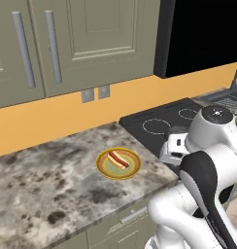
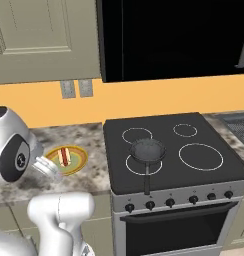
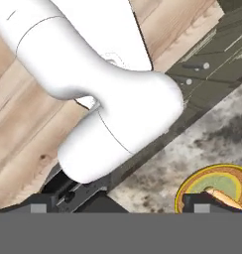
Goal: Place the cold items (eggplant and corn) from the fridge in one tupperware on the dining counter. Place the warm items (kebab skewer and hot dog) in the stove area in another tupperware.
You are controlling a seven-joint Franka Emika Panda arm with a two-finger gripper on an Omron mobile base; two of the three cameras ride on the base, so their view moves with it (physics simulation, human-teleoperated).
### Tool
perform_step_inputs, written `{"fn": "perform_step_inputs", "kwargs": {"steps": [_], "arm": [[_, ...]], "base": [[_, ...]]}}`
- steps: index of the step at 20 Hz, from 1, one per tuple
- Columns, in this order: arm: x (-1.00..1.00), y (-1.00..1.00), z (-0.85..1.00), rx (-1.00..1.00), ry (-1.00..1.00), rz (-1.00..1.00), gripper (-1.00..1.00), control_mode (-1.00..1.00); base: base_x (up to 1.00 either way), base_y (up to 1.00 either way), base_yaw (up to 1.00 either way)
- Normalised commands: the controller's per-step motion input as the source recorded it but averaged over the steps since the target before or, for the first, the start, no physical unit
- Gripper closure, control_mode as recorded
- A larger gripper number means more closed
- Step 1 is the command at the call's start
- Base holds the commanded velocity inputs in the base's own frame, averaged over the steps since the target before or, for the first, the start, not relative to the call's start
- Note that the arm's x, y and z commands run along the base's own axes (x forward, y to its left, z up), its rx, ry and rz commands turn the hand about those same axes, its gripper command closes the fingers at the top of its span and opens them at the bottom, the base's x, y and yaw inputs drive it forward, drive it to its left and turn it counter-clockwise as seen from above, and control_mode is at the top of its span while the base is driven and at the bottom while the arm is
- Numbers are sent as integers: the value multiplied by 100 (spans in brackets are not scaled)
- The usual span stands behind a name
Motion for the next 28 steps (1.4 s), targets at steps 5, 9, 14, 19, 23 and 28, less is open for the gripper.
{"fn": "perform_step_inputs", "kwargs": {"steps": [5,9,14,19,23,28], "arm": [[50,0,-43,-16,1,71,-100,-100],[26,30,-40,-1,-21,41,-100,-100],[46,53,-25,5,-27,28,-100,-100],[72,41,-37,1,1,26,-100,-100],[98,34,-46,0,7,27,-100,-100],[100,2,-49,0,12,16,-100,-100]], "base": [[0,0,0],[0,0,0],[0,0,0],[0,0,0],[0,0,0],[0,0,0]]}}
